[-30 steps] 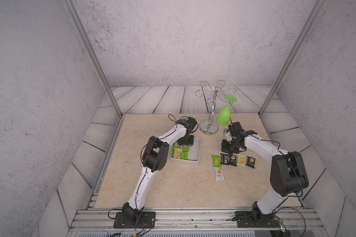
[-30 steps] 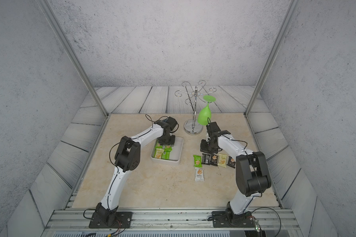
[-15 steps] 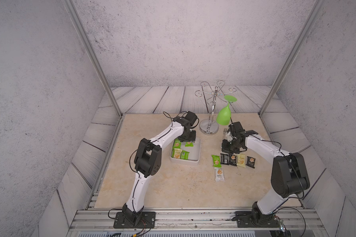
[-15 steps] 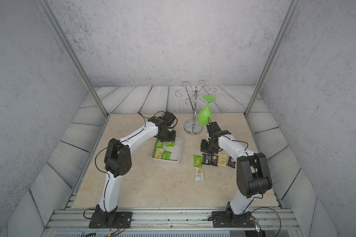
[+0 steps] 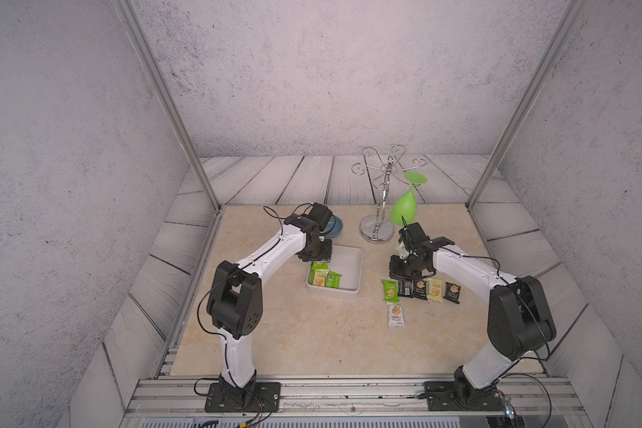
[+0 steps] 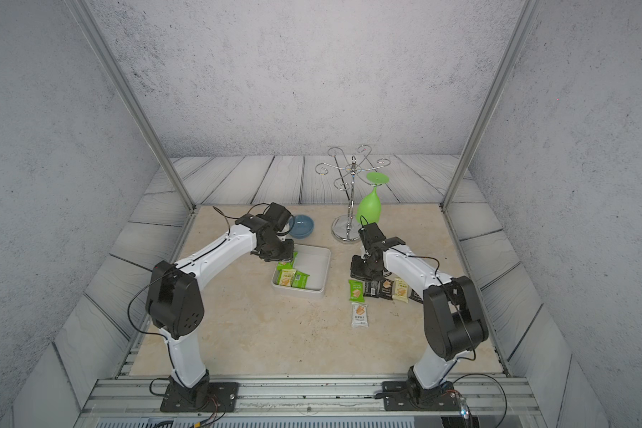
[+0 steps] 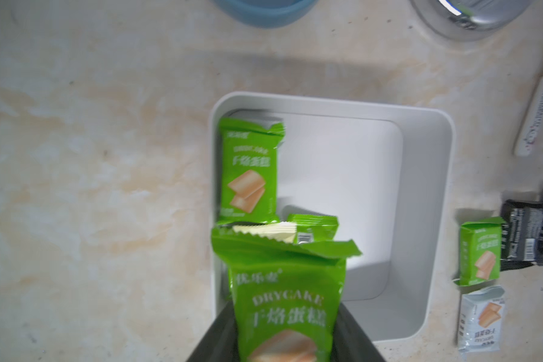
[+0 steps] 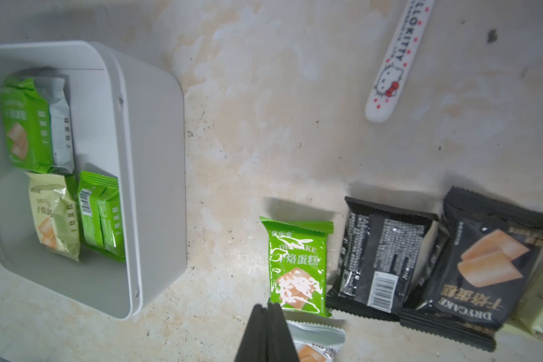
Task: Take the cookies out of the storage box
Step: Place the cookie at the center of the board.
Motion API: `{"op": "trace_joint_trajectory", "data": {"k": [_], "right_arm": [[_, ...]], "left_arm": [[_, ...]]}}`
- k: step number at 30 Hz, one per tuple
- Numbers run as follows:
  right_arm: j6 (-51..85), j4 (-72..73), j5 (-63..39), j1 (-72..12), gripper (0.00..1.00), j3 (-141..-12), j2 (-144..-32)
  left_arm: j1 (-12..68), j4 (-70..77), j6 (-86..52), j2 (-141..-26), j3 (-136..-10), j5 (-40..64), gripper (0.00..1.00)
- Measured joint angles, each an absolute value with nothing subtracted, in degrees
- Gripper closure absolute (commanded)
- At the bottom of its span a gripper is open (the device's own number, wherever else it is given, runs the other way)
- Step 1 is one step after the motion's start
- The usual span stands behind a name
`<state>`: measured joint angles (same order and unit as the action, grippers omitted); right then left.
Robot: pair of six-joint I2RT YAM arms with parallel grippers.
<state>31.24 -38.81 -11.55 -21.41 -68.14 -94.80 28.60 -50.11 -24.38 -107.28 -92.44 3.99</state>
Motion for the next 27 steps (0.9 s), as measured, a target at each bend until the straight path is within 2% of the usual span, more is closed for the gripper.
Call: {"op": "trace_joint_trajectory", "data": {"k": [12,27], "right_arm": [[32.1,-40.0,-10.0,-22.5,0.93,-69.1,-94.8],[31.4,-42.5,-8.4,-22.5,0.93,-69.6,-94.9]], "left_arm": [[17.6,-45.2,-21.5,-103.9,-82.2,2.3,0.52],[13.2,-38.5,-19.2,-113.9,-82.0,0.6,0.51]]}}
